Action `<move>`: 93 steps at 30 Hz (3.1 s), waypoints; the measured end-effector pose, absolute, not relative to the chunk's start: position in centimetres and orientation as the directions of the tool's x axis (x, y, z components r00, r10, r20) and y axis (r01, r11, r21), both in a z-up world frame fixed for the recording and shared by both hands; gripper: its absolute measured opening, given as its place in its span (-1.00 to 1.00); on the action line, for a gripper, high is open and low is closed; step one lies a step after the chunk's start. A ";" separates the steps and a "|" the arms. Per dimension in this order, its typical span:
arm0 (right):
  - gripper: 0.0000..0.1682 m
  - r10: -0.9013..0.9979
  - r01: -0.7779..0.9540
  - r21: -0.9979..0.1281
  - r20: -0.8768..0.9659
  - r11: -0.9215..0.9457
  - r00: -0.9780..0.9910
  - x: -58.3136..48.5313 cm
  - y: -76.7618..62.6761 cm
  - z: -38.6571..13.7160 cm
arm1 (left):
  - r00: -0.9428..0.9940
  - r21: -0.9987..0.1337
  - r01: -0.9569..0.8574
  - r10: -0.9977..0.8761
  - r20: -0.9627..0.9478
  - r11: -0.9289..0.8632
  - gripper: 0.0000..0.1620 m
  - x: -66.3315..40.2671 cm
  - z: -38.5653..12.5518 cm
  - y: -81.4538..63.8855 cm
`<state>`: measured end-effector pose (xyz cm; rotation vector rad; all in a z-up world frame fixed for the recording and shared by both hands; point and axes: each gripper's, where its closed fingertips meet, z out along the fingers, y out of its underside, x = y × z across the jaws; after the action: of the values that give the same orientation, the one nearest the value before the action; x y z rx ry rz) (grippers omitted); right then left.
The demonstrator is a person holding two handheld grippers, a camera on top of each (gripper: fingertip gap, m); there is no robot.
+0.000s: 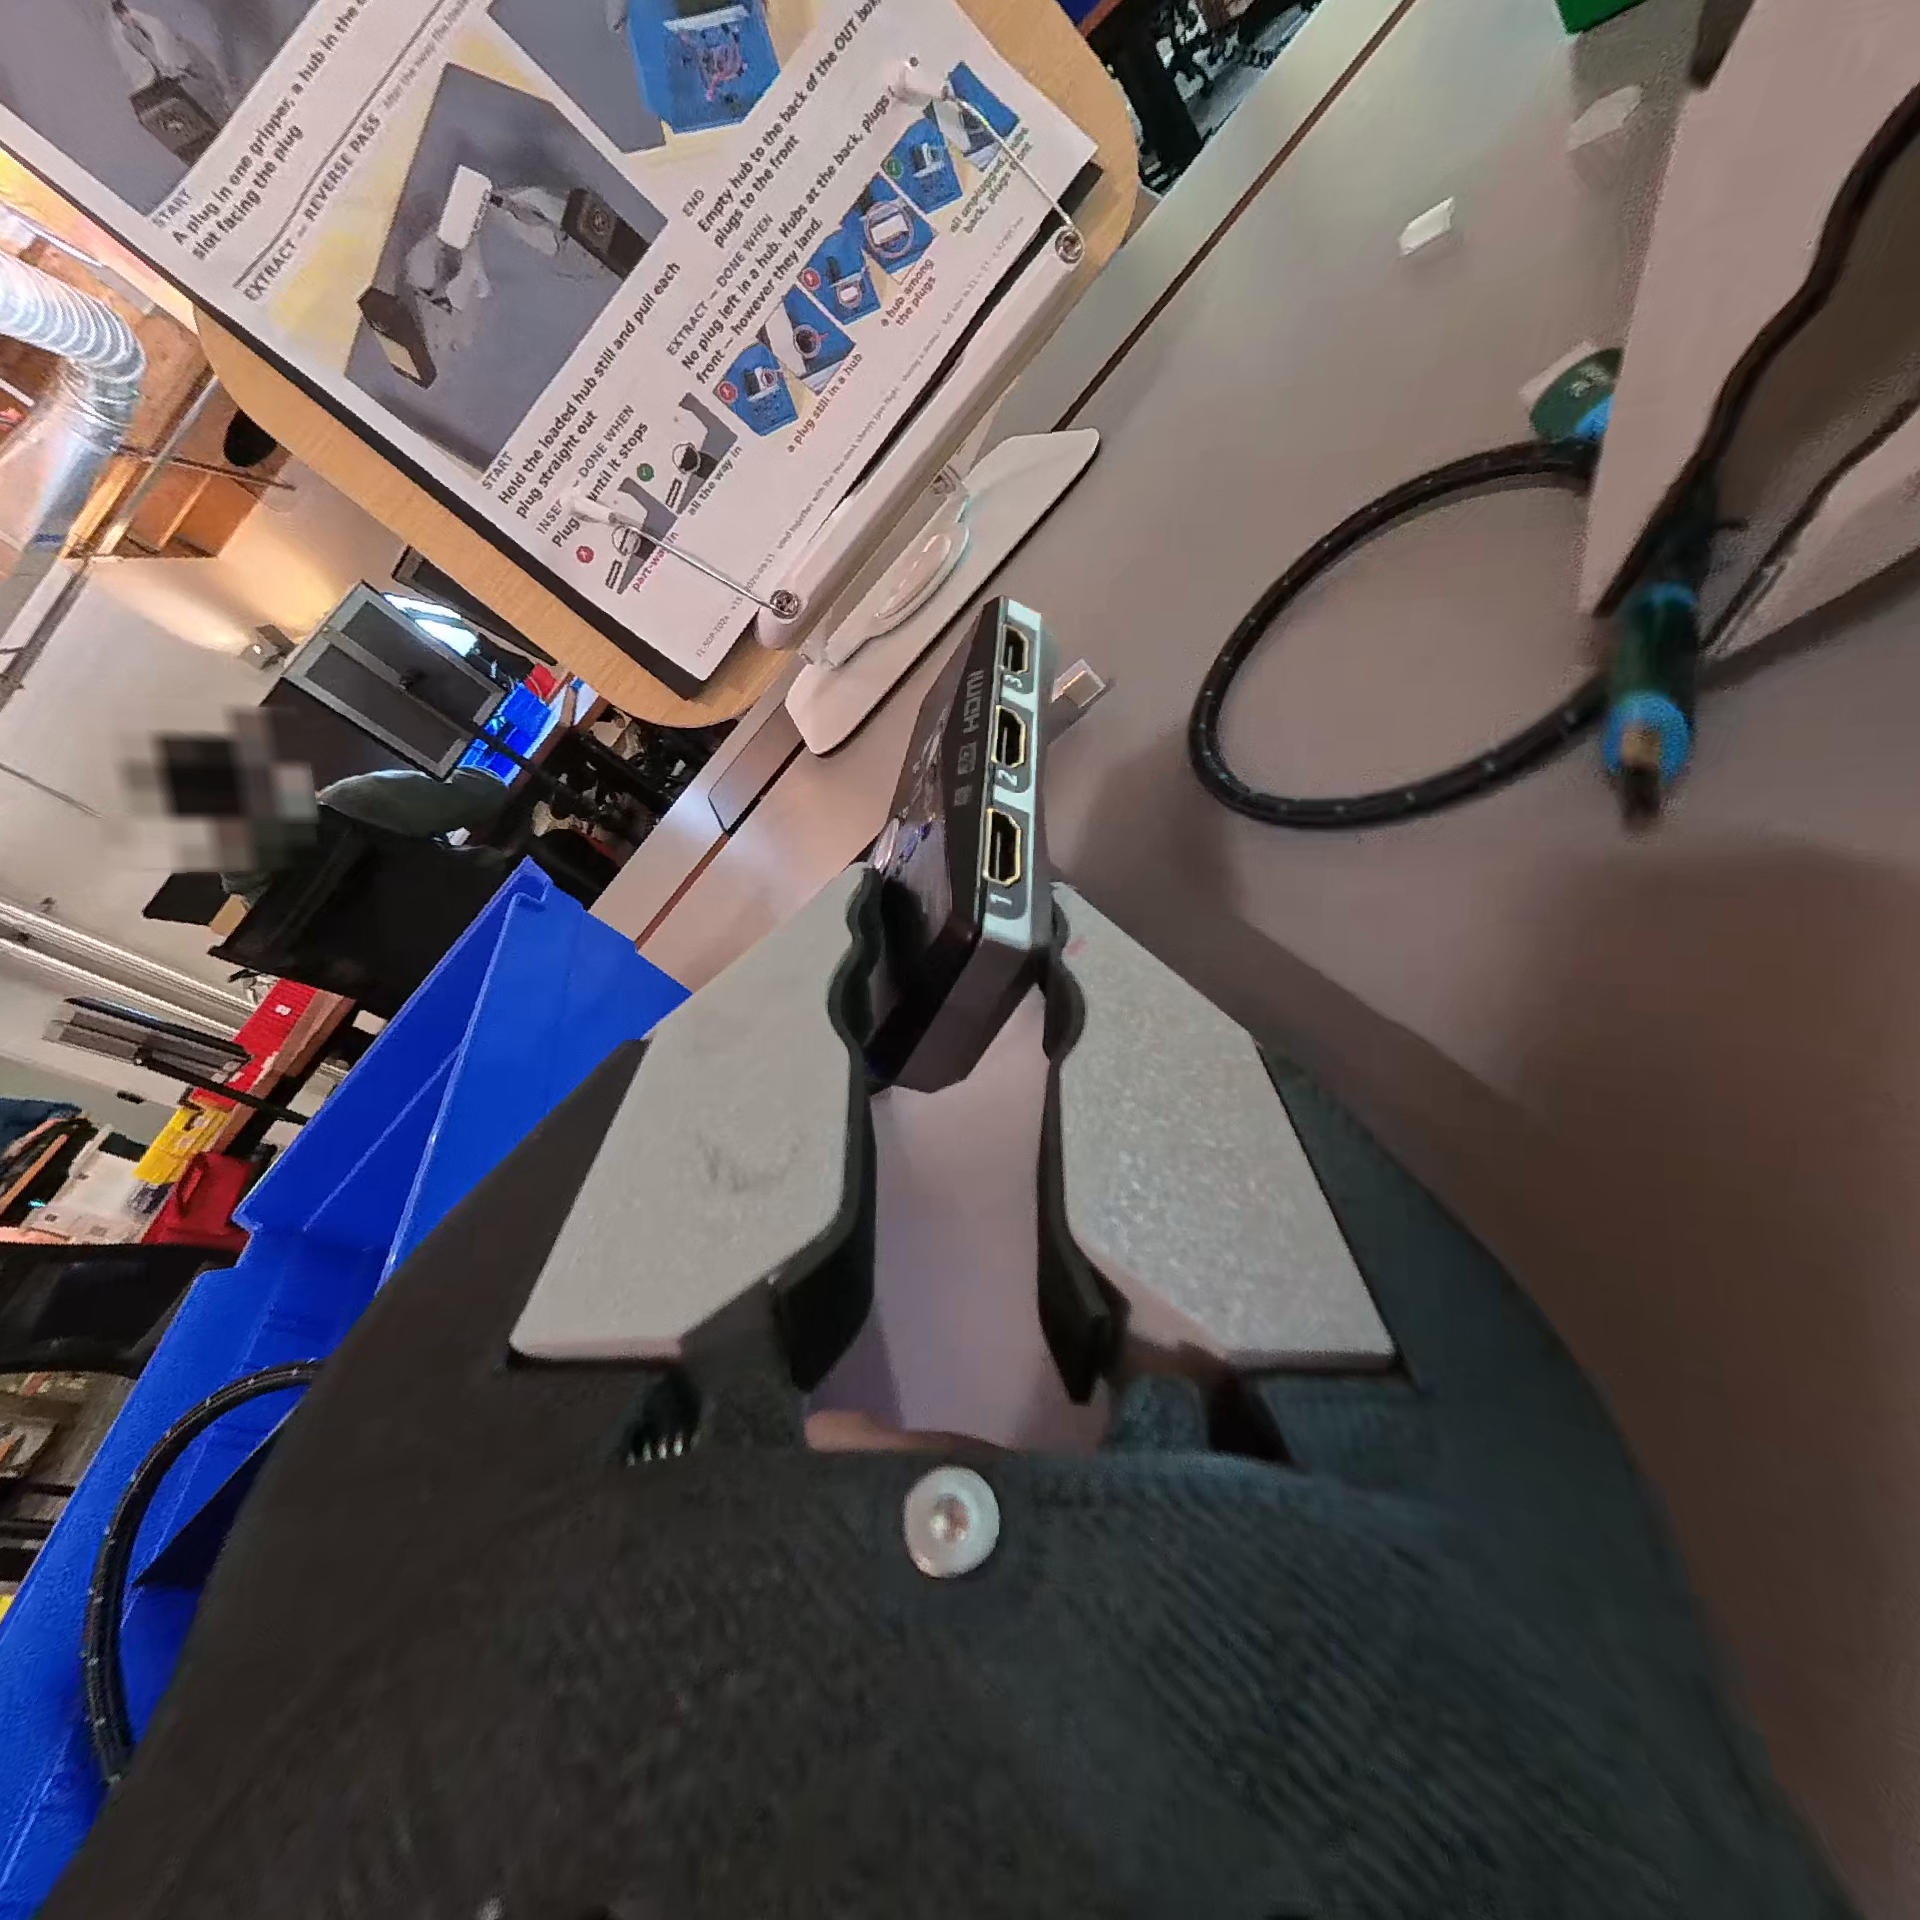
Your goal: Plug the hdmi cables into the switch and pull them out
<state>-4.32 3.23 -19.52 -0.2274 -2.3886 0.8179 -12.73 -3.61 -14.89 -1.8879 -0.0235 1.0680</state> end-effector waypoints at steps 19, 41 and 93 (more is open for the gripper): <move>-0.85 0.578 0.650 -0.703 -0.413 0.288 -0.704 -5.1 4.6 -19.5 | 0.604 -0.702 -0.413 0.402 -0.688 -0.580 -0.65 -12.6 -15.0 -3.7; -1.00 0.524 0.294 -0.891 -0.077 0.345 -0.848 -2.8 5.3 -14.5 | 0.585 -0.683 -0.421 0.397 -0.707 -0.597 -0.65 -12.8 -15.2 -3.8; -0.96 0.339 0.178 -0.487 0.267 0.855 -0.902 1.3 4.6 -20.8 | 0.596 -0.694 -0.412 0.401 -0.695 -0.590 -0.65 -12.8 -15.2 -3.9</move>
<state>1.31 4.61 -20.80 -0.3869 -2.6849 0.6576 -12.77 -3.93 -15.17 -1.9023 0.0090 1.1097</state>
